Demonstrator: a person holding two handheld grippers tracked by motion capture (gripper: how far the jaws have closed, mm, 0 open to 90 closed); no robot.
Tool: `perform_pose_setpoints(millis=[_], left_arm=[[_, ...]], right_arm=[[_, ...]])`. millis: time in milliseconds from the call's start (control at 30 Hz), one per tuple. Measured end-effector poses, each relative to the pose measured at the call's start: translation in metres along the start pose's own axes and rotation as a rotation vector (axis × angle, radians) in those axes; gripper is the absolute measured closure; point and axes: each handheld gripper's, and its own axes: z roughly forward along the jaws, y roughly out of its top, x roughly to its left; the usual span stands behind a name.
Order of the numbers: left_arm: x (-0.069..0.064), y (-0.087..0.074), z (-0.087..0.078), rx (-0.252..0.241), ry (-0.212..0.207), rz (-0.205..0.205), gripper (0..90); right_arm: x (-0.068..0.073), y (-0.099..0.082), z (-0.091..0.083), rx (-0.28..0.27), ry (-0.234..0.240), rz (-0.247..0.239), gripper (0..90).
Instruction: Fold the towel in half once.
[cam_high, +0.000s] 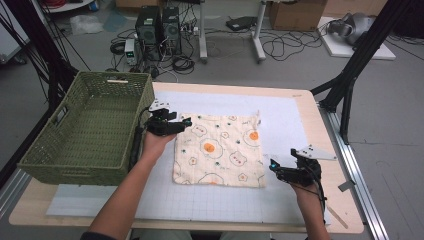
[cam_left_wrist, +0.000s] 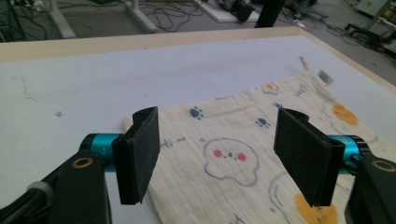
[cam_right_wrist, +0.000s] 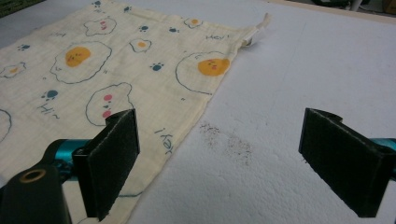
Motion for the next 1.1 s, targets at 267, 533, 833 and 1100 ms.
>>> perform_pose_setpoints(millis=[267,533,833,1100], left_arm=[[0.018,-0.005,0.024,0.097,0.098,-0.028,34.5],[0.023,-0.013,0.040,0.154,0.158,-0.005,34.4],[0.020,-0.019,0.048,0.214,0.211,0.051,45.5],[0.014,-0.020,0.049,0.226,0.196,0.140,75.3]], right_arm=[[-0.001,0.001,0.002,-0.004,0.010,-0.009,11.8],[0.002,0.001,0.003,0.002,0.010,-0.007,11.8],[0.002,0.001,0.008,0.017,0.014,-0.013,11.7],[0.003,0.002,0.011,0.025,-0.001,-0.019,11.8]])
